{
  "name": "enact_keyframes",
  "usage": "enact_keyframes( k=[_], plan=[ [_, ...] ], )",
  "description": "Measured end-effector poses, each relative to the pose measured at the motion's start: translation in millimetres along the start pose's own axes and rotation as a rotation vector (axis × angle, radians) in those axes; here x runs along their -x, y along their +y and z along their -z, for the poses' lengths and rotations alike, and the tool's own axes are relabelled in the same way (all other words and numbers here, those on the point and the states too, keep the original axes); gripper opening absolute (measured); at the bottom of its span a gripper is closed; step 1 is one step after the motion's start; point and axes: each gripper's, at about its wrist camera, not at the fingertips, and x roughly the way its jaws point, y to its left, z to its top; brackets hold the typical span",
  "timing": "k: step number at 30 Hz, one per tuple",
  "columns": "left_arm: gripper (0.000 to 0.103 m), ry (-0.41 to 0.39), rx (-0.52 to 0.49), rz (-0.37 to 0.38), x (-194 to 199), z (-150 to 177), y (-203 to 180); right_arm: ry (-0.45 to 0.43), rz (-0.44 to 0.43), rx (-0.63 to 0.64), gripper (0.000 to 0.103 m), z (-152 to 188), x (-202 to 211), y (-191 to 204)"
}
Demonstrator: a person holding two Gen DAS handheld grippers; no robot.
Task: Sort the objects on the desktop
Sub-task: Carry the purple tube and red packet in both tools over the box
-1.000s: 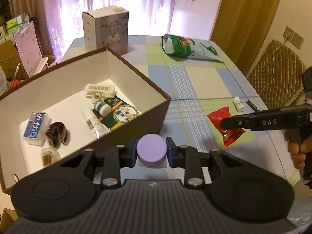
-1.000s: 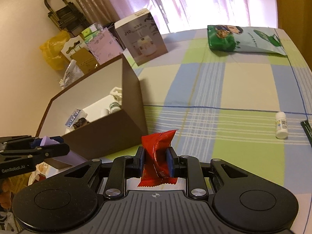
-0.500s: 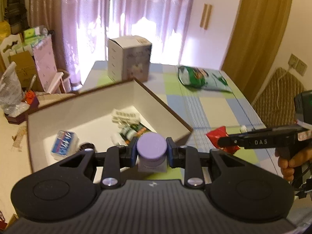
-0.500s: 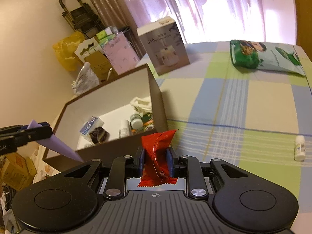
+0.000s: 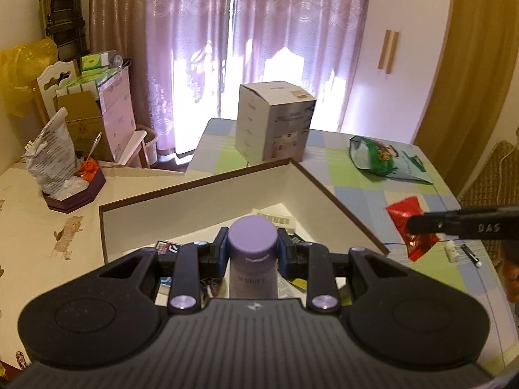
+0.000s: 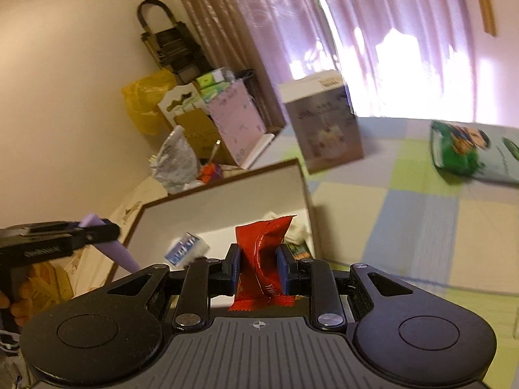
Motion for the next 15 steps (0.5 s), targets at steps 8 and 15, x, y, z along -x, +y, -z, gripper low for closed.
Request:
enact_keyframes(
  k=[8, 15],
  plan=[
    [0.024, 0.102, 0.035, -0.006, -52.8, 9.0, 15.2, 0.058, -0.047, 0.032, 0.026, -10.2, -52.7, 15.5],
    [0.024, 0.259, 0.063, 0.009, -107.8, 31.9, 21.5, 0.137, -0.033, 0.037, 0.026, -5.7, -93.1, 13.4]
  ],
)
